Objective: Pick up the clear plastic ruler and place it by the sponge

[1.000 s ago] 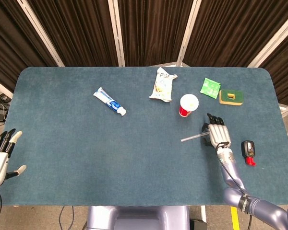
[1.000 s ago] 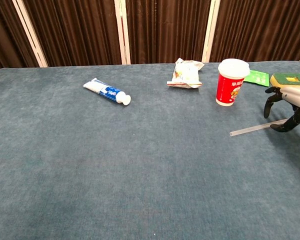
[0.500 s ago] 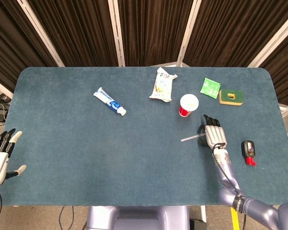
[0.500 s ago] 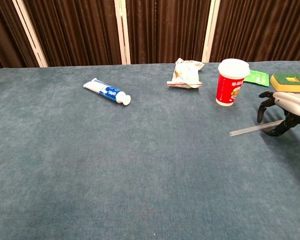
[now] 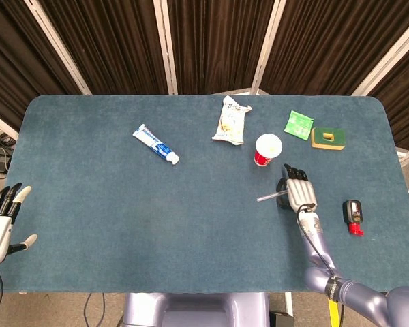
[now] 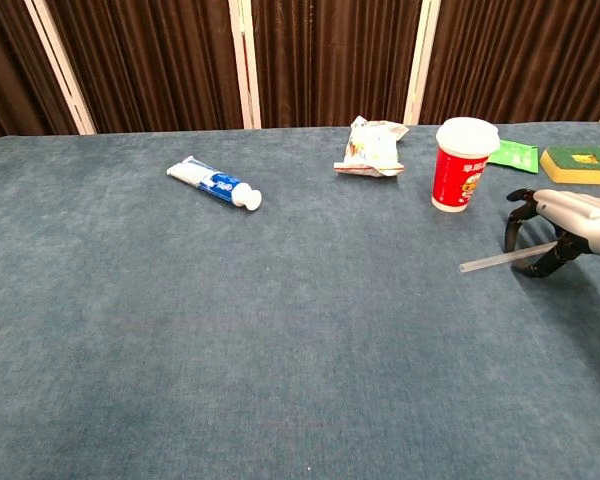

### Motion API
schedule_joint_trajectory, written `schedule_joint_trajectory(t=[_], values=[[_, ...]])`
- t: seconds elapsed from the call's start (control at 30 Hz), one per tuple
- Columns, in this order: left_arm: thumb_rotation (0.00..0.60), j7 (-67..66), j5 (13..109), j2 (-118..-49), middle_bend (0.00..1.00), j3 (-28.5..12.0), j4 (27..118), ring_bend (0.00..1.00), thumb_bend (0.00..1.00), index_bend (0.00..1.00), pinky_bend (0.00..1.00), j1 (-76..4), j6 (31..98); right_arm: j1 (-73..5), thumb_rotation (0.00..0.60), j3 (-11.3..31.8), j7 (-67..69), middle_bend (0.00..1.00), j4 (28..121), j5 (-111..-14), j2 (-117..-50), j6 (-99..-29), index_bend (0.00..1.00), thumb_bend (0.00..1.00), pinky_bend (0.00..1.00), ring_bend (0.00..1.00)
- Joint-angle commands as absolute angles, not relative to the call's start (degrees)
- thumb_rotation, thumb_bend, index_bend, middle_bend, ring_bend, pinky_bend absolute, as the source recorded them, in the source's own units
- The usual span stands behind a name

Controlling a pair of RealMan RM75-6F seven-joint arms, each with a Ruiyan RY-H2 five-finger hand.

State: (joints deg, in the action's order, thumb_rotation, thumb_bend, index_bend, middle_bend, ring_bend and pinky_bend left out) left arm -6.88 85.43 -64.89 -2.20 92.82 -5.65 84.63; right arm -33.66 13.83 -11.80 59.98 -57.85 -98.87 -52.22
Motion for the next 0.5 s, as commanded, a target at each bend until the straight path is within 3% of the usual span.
schedule_joint_trajectory(t=[0.03,0.2,0.5], values=[[0.6,-6.9,85.4,-64.9,0.0,-2.2,92.8,0.0,0.14,0.0,0.0,-5.7,84.6,-33.6,0.6,13.8,-11.8,0.03,59.7,-57.7,-99.1,-52.1,0.49,0.36,0.0,0.0],[0.6,-6.9,85.4,-64.9,0.0,-2.2,92.8,0.0,0.14,0.0,0.0,-5.7,84.5,-33.5,0.6,13.9,-11.4,0.04,59.5,-57.5,-99.5,-52.0,0.51,0.46,0.0,0.0],[0.6,-6.8,85.2,-64.9,0.0,-2.3,92.8,0.0,0.14,0.0,0.0,-5.8,84.3,-33.5,0.6,14.3,-10.6,0.04,62.1,-59.0,-98.7,-53.4,0.52,0.47,0.0,0.0]])
